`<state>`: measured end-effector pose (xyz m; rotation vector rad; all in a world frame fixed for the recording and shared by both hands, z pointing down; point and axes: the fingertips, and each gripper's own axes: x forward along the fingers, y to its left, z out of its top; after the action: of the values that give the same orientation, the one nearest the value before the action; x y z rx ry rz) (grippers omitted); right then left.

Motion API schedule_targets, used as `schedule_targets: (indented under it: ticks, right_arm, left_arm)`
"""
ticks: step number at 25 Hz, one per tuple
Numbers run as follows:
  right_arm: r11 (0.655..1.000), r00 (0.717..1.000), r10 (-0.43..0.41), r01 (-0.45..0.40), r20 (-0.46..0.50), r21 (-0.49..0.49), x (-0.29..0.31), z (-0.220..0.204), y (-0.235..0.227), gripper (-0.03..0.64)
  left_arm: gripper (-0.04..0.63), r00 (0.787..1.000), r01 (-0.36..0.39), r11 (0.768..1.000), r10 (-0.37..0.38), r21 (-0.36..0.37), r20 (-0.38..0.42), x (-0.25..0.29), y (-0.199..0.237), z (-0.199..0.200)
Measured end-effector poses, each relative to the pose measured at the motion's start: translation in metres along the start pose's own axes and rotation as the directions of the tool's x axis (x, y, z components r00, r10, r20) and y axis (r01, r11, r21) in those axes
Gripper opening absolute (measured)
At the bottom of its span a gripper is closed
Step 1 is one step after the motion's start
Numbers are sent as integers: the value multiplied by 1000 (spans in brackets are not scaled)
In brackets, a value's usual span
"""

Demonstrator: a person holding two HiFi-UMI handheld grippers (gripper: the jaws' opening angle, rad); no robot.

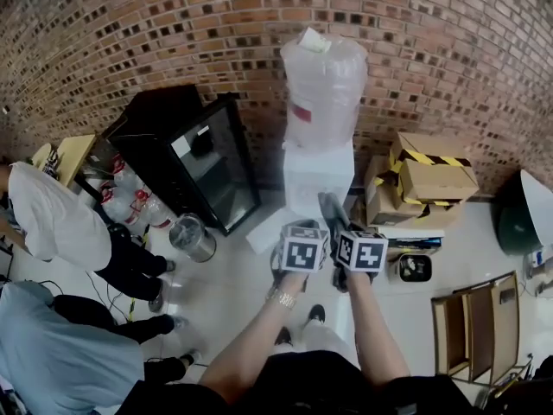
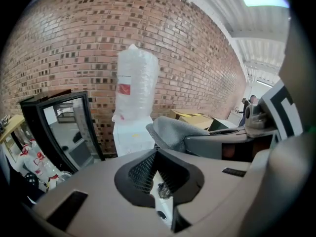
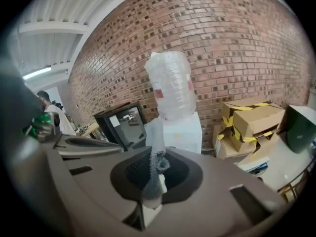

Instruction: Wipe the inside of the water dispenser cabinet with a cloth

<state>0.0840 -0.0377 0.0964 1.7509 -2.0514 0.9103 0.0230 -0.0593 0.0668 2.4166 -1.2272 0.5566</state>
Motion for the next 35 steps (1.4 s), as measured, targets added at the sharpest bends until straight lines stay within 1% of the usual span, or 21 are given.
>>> schedule_targets:
  ticks: [4, 8, 13, 17, 21, 27, 35]
  right_arm:
    - [1000, 1000, -19, 19, 5, 6, -19, -21, 15, 25]
    - [1000, 1000, -4, 4, 17, -6, -29, -26, 24, 25]
    - [998, 999, 41, -40, 15, -44, -26, -20, 32, 25]
    - [996, 998, 48, -46, 31, -83, -29, -9, 32, 25]
    - [995, 998, 41, -36, 51, -95, -31, -3, 30, 23]
    - [994, 997, 66, -61, 47, -89, -34, -3, 35, 25]
    - [994, 997, 66, -62, 47, -86, -37, -5, 29, 25]
  left_arm:
    - [2, 1000, 21, 1000, -21, 4, -7, -24, -7, -18]
    - [2, 1000, 21, 1000, -21, 2, -17, -32, -11, -27]
    - [0, 1000, -12, 1000, 12, -9, 22, -37, -2, -12]
    - [0, 999, -46, 998, 47, -40, 16, -37, 4, -10]
    - [0, 998, -51, 998, 52, -29, 28, -41, 0, -5]
    - [1, 997, -67, 997, 68, -32, 48, -46, 3, 3]
    - [1, 997, -51, 999, 52, -9, 54, -42, -8, 3]
